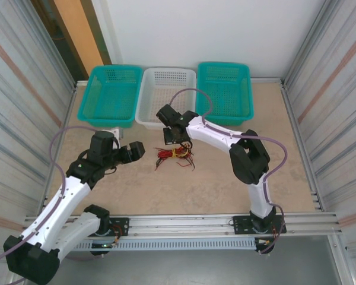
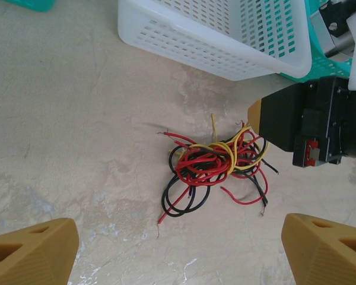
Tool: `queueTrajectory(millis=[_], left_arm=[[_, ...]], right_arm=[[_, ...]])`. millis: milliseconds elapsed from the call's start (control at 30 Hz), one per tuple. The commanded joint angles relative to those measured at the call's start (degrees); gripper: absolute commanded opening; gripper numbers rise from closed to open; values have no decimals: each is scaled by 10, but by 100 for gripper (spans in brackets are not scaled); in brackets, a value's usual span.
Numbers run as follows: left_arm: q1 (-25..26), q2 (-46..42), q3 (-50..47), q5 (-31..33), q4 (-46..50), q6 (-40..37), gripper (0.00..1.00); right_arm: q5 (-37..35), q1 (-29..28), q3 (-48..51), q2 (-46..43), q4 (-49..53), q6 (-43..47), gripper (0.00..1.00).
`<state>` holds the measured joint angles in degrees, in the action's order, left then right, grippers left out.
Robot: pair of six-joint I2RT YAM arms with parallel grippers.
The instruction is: Untangle the cables
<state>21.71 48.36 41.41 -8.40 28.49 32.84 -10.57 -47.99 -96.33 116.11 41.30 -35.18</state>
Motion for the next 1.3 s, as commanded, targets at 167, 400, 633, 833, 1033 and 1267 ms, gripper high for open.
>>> queueTrajectory(millis=[167,400,633,833,1033,1267], left_arm=[[8,14,47,-115,-109,1,98],[19,7,97,-191,-115,-100,99],[23,44,119,-336,-119,-106,99],[73,57,83,-343,-202,-54,99],[76,90,123,-289,-103,-98,99],[74,90,112,-313,-91,-106,99]], right_arm=[[-115,-77,88,-205,-53,105,0],[-55,-99,156,-354,-150,226,0],[-47,-104,170,-420,-160,263,0],[-55,-116,188,-436,-181,264,0],[-68,-140,183,-442,-189,282,0],[-79,-154,175,-455,-193,295,0]])
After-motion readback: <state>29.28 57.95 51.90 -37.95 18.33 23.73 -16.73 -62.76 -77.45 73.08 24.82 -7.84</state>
